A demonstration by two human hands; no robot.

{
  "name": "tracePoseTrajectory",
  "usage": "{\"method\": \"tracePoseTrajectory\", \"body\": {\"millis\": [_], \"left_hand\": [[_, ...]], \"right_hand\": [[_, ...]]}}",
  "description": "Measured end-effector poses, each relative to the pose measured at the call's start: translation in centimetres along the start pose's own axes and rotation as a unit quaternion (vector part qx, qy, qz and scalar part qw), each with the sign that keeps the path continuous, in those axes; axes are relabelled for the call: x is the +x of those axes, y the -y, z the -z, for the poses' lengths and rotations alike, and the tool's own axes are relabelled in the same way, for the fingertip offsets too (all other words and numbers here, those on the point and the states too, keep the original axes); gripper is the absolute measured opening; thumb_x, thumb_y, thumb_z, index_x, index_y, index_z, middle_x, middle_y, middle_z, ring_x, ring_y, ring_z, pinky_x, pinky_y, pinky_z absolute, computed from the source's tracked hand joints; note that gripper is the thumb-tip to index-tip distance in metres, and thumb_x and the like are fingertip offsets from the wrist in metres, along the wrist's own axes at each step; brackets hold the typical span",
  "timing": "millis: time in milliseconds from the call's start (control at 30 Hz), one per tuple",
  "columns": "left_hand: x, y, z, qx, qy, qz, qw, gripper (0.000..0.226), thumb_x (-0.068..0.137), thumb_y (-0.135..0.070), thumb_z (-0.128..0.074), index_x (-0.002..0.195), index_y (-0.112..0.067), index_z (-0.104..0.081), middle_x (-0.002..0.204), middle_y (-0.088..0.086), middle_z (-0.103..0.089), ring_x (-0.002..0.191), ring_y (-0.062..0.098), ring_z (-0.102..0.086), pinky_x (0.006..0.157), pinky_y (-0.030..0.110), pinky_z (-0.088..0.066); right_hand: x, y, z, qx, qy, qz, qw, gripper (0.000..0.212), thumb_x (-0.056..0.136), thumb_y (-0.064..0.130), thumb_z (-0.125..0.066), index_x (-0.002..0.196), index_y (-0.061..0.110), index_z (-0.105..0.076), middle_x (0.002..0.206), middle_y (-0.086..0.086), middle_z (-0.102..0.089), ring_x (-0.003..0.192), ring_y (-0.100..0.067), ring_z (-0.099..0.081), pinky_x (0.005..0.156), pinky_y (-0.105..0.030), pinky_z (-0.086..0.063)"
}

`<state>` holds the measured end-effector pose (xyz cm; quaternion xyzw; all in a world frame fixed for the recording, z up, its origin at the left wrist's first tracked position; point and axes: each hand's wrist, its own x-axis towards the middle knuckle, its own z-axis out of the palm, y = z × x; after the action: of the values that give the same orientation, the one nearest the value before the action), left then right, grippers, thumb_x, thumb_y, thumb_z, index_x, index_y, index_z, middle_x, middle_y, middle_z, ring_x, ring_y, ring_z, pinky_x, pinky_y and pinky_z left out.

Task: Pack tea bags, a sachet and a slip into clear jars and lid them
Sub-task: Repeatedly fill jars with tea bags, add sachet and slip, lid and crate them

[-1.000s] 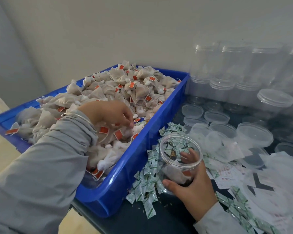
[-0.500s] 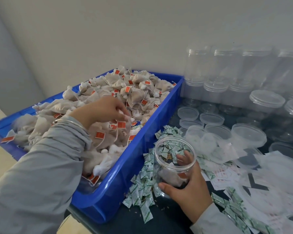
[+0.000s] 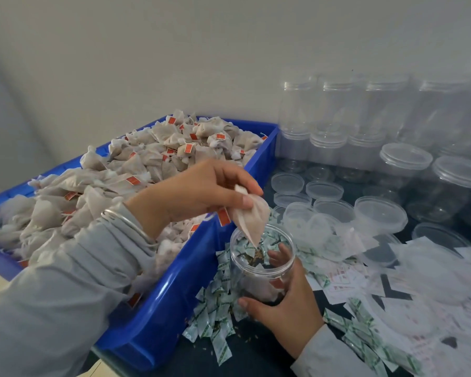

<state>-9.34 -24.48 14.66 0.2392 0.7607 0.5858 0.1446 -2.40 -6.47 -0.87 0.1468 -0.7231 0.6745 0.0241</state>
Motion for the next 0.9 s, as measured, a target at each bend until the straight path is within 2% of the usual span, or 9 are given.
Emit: {"method": "tracePoseTrajectory", "body": {"millis": [133, 233, 367, 433, 500, 633, 733, 800, 900], "left_hand": [[0.5, 0.1, -2.1, 0.053, 0.060, 0.006, 0.997, 0.028, 0.071, -0.004, -0.067, 0.081, -0.028, -0.077, 0.085, 0.002, -0.070, 0.070, 0.016, -0.062, 0.060, 0.023, -0.053], [0.5, 0.2, -2.4, 0.059, 0.098, 0.023, 0.993, 0.033, 0.074, 0.005, -0.062, 0.088, -0.021, -0.076, 0.091, -0.002, -0.073, 0.080, 0.028, -0.060, 0.071, 0.028, -0.053], [0.4, 0.2, -2.0, 0.054, 0.112, 0.022, 0.992, 0.033, 0.079, 0.011, -0.053, 0.099, -0.010, -0.069, 0.099, 0.001, -0.074, 0.092, 0.017, -0.069, 0.077, 0.026, -0.055], [0.4, 0.2, -1.4, 0.057, 0.072, 0.015, 0.996, 0.033, 0.080, 0.011, -0.052, 0.097, -0.012, -0.070, 0.096, 0.001, -0.074, 0.091, 0.017, -0.070, 0.084, 0.030, -0.056], [0.4, 0.2, -0.5, 0.056, 0.001, 0.015, 0.998, 0.037, 0.084, 0.015, -0.052, 0.092, -0.015, -0.071, 0.091, 0.002, -0.075, 0.088, 0.016, -0.071, 0.083, 0.028, -0.056], [0.1, 0.6, 2.1, 0.075, -0.154, 0.043, 0.984, 0.032, 0.088, 0.010, -0.052, 0.085, -0.016, -0.071, 0.082, 0.001, -0.074, 0.081, 0.013, -0.071, 0.073, 0.021, -0.056], [-0.5, 1.4, 4.9, 0.116, -0.247, 0.092, 0.958, 0.025, 0.089, 0.000, -0.058, 0.082, -0.020, -0.071, 0.077, -0.003, -0.074, 0.076, 0.008, -0.070, 0.069, 0.017, -0.056], [-0.9, 2.5, 6.8, 0.230, -0.262, 0.143, 0.926, 0.015, 0.087, -0.009, -0.065, 0.085, -0.023, -0.071, 0.080, -0.004, -0.074, 0.075, 0.008, -0.069, 0.070, 0.019, -0.056], [-1.3, 3.9, 8.6, 0.397, -0.213, 0.221, 0.865, 0.014, 0.086, -0.015, -0.067, 0.095, -0.026, -0.070, 0.090, -0.006, -0.070, 0.075, 0.004, -0.060, 0.067, 0.015, -0.047]], "right_hand": [[0.1, 0.1, -0.1, 0.010, 0.001, -0.007, 1.000, 0.088, 0.043, 0.039, -0.086, 0.117, 0.054, -0.040, 0.116, 0.039, -0.053, 0.105, 0.014, -0.053, 0.075, -0.001, -0.043], [0.1, 0.3, 0.0, 0.015, 0.008, -0.009, 1.000, 0.087, 0.043, 0.041, -0.085, 0.118, 0.050, -0.042, 0.115, 0.037, -0.055, 0.103, 0.014, -0.055, 0.075, 0.000, -0.043], [0.1, 0.1, 0.0, 0.016, 0.012, -0.012, 1.000, 0.086, 0.046, 0.034, -0.088, 0.117, 0.051, -0.043, 0.114, 0.035, -0.057, 0.103, 0.011, -0.057, 0.075, -0.001, -0.043], [0.1, 0.3, 0.0, 0.001, 0.008, -0.013, 1.000, 0.089, 0.043, 0.042, -0.087, 0.114, 0.064, -0.038, 0.115, 0.039, -0.053, 0.106, 0.015, -0.053, 0.078, 0.001, -0.040], [0.1, 0.2, 0.0, -0.019, 0.003, -0.008, 1.000, 0.090, 0.041, 0.048, -0.084, 0.107, 0.077, -0.030, 0.115, 0.046, -0.046, 0.109, 0.021, -0.046, 0.080, 0.004, -0.036], [0.2, -0.1, 0.2, -0.039, -0.002, -0.015, 0.999, 0.090, 0.037, 0.054, -0.082, 0.104, 0.078, -0.028, 0.113, 0.046, -0.045, 0.109, 0.021, -0.044, 0.080, 0.000, -0.041], [0.1, -0.2, 0.2, -0.051, -0.002, -0.018, 0.999, 0.090, 0.036, 0.056, -0.081, 0.105, 0.078, -0.027, 0.114, 0.044, -0.044, 0.110, 0.019, -0.044, 0.086, -0.008, -0.041], [0.2, -0.2, 0.2, -0.055, -0.005, -0.015, 0.998, 0.090, 0.036, 0.057, -0.080, 0.105, 0.078, -0.027, 0.114, 0.043, -0.045, 0.109, 0.019, -0.045, 0.085, -0.005, -0.041], [0.1, -0.1, 0.1, -0.058, -0.006, -0.006, 0.998, 0.090, 0.038, 0.054, -0.081, 0.105, 0.079, -0.026, 0.114, 0.044, -0.044, 0.110, 0.020, -0.043, 0.083, 0.003, -0.036]]}}
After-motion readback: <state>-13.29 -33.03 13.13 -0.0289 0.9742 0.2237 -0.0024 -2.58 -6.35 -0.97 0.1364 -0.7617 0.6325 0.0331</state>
